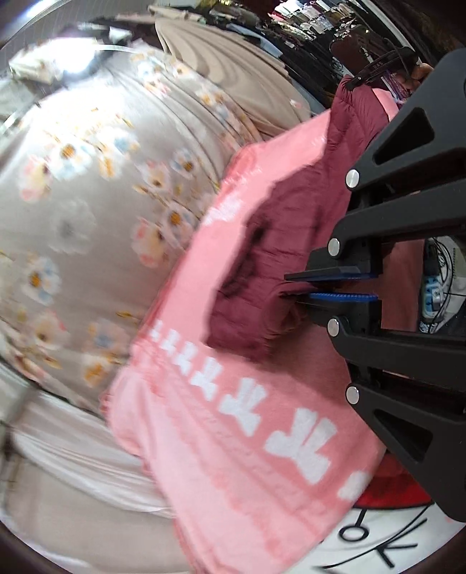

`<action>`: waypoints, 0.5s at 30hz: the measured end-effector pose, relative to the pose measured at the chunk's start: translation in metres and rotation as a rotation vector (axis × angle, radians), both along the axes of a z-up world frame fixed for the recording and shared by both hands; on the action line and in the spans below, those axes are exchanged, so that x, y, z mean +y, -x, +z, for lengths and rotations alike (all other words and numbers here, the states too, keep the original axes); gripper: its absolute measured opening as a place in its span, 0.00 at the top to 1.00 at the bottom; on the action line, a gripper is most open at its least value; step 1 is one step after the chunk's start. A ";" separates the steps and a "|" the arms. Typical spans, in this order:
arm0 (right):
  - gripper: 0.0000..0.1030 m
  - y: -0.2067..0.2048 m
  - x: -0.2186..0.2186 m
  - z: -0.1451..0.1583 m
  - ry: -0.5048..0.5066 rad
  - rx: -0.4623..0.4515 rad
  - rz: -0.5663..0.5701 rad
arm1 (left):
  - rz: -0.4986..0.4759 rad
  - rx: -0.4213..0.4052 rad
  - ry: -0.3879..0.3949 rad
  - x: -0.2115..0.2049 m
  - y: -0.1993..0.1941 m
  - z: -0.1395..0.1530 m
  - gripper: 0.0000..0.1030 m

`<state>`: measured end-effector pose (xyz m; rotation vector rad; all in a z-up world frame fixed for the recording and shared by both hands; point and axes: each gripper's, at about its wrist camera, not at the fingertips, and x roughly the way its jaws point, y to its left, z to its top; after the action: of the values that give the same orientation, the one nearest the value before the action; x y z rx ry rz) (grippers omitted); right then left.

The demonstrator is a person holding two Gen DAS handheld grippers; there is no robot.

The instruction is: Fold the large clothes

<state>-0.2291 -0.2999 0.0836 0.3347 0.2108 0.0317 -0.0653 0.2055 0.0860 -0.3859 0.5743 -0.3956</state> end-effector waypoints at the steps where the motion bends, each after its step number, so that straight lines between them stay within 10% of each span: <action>1: 0.96 0.003 0.002 0.010 0.011 -0.035 0.001 | 0.005 -0.032 0.001 0.003 0.007 0.010 0.96; 7: 0.96 -0.035 0.004 0.025 0.019 -0.048 0.000 | 0.057 -0.163 -0.015 0.003 0.007 0.046 0.96; 15: 0.96 -0.154 -0.019 -0.006 -0.089 0.114 -0.062 | 0.103 0.047 -0.073 -0.019 -0.111 -0.006 0.96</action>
<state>-0.0746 -0.3194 0.0774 0.4319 0.3125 -0.0390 0.0454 0.1869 0.0804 -0.3539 0.6106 -0.2660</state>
